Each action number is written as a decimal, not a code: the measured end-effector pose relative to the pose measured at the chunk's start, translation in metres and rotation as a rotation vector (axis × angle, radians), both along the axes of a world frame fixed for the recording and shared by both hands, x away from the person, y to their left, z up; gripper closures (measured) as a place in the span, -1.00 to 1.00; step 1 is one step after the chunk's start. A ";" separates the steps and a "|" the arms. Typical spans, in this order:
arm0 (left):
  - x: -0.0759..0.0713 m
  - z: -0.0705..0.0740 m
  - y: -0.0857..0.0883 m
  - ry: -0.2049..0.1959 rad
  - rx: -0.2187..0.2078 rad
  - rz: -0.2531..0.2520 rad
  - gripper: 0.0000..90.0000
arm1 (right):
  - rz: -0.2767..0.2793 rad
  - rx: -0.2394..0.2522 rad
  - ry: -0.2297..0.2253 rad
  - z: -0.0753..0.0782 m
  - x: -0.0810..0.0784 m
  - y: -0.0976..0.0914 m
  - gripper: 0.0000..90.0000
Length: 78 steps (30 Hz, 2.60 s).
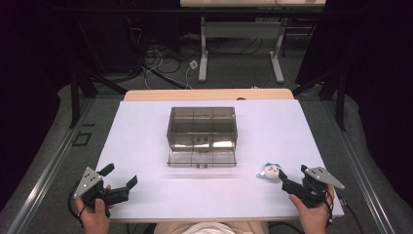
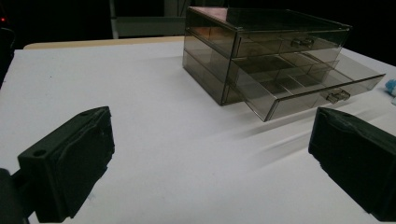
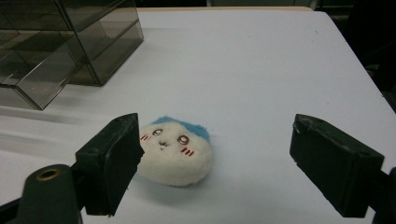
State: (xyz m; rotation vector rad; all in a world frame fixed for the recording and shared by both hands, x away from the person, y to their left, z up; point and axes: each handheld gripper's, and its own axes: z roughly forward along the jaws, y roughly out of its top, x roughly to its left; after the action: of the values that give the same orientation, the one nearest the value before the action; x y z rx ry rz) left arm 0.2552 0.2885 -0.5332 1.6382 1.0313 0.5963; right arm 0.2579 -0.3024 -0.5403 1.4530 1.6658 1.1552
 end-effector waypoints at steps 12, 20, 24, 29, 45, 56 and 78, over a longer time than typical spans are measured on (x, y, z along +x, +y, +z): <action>0.003 -0.001 -0.005 0.001 0.026 -0.018 -0.99 | 0.019 -0.004 0.022 0.002 0.002 0.005 -0.64; 0.002 -0.001 -0.005 0.000 0.036 -0.024 -0.99 | 0.024 -0.008 0.016 0.001 0.001 0.009 -0.64; 0.003 -0.002 -0.005 0.004 0.036 -0.021 -0.99 | 0.031 -0.001 0.031 0.001 0.003 0.010 -0.64; 0.002 -0.002 -0.005 0.006 0.040 -0.026 -0.99 | 0.038 -0.009 0.041 0.001 0.004 0.013 -0.64; -0.005 -0.003 -0.002 0.008 0.049 -0.014 -0.99 | 0.102 -0.049 0.085 -0.004 0.023 0.040 -0.62; -0.002 -0.004 -0.001 0.017 0.047 -0.010 -0.99 | 0.095 -0.058 0.144 -0.002 0.033 0.044 -0.60; 0.000 -0.005 -0.004 0.030 0.061 -0.024 -0.99 | 0.062 -0.068 0.305 -0.013 0.048 0.042 -0.56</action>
State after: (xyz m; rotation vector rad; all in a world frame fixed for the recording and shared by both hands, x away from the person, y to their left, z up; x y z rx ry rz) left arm 0.2548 0.2849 -0.5386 1.7152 1.0229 0.5938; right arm 0.3062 -0.2607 -0.5534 1.6064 1.9473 0.9335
